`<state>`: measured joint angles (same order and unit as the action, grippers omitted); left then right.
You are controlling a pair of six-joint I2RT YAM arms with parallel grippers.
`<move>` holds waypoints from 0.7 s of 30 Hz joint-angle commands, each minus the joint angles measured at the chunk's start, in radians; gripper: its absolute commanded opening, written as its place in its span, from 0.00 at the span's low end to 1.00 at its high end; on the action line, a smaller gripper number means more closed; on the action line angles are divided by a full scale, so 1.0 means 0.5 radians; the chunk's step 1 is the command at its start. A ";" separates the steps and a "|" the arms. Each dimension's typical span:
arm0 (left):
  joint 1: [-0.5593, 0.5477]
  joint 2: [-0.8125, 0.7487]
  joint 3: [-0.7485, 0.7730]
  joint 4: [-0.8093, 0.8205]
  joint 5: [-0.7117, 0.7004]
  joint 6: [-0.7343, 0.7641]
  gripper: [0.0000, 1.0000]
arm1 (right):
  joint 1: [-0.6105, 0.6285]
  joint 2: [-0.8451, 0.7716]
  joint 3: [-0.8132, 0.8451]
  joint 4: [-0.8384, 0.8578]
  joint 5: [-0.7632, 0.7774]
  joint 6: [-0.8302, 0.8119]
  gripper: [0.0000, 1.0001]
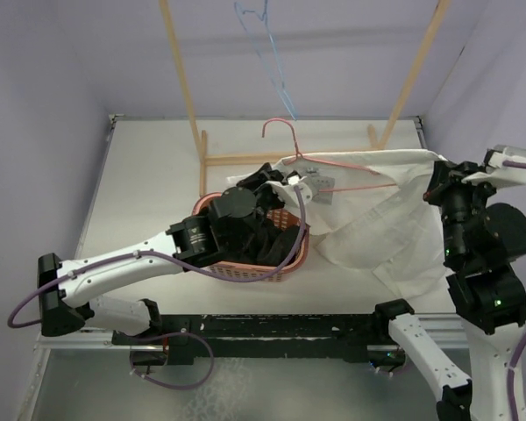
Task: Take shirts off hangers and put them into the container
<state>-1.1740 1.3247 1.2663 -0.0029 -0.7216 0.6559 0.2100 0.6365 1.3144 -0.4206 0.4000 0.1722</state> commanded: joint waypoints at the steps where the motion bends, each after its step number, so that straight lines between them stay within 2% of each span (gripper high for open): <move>1: 0.038 -0.274 -0.165 0.216 -0.128 0.043 0.00 | -0.015 0.053 0.162 0.003 0.319 -0.092 0.00; 5: 0.039 -0.348 -0.287 0.310 -0.142 0.117 0.00 | -0.014 0.085 0.248 0.029 0.326 -0.115 0.00; 13: 0.038 -0.275 -0.312 0.257 -0.160 0.123 0.00 | -0.015 0.257 0.528 0.107 0.279 -0.152 0.00; 21: 0.035 -0.423 -0.356 0.121 0.099 0.099 0.00 | -0.015 0.463 0.619 0.297 0.303 -0.252 0.00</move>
<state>-1.1805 1.1809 1.1023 0.1287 -0.5999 0.7002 0.2237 0.8417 1.5501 -0.4690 0.3912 0.0998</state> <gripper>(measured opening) 0.058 0.007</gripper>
